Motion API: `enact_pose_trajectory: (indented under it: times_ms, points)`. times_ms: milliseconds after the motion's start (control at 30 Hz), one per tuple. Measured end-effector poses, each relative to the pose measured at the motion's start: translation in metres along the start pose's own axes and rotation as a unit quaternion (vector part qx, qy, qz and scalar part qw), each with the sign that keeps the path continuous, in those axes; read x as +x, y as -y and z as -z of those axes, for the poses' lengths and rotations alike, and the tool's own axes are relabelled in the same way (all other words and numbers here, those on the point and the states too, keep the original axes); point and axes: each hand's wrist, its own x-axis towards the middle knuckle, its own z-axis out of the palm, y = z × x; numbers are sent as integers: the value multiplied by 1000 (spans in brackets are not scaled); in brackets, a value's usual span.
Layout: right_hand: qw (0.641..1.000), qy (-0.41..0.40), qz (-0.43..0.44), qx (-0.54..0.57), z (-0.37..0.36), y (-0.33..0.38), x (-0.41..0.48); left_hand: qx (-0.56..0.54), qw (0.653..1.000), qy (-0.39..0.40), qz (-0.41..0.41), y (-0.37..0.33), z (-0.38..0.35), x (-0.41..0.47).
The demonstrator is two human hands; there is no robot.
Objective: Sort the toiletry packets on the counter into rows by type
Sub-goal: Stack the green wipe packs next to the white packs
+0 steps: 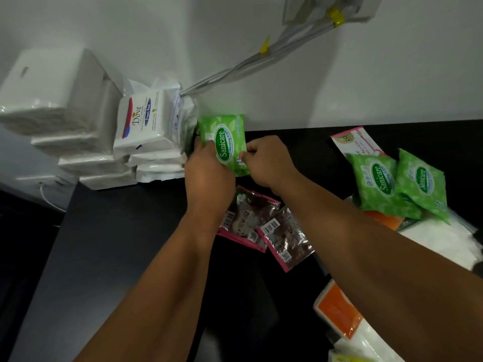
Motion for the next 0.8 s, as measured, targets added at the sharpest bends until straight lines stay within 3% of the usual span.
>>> enact_pose_trajectory:
  times_ms: [233, 400, 600, 800]
  points:
    - [999, 5, -3, -35, -9, -1, 5, 90, 993, 79, -4, 4, -6, 8]
    - [998, 36, -12, -46, -8, 2, 8, 137, 986, 89, -15, 6, -11, 11]
    - [1000, 24, 6, -15, 11, -2, -2, 14, 999, -7, -40, -7, -12, -1]
    - [993, -104, 47, 15, 73, -13, -27, -86, 993, -63, -53, -47, -23, -13]
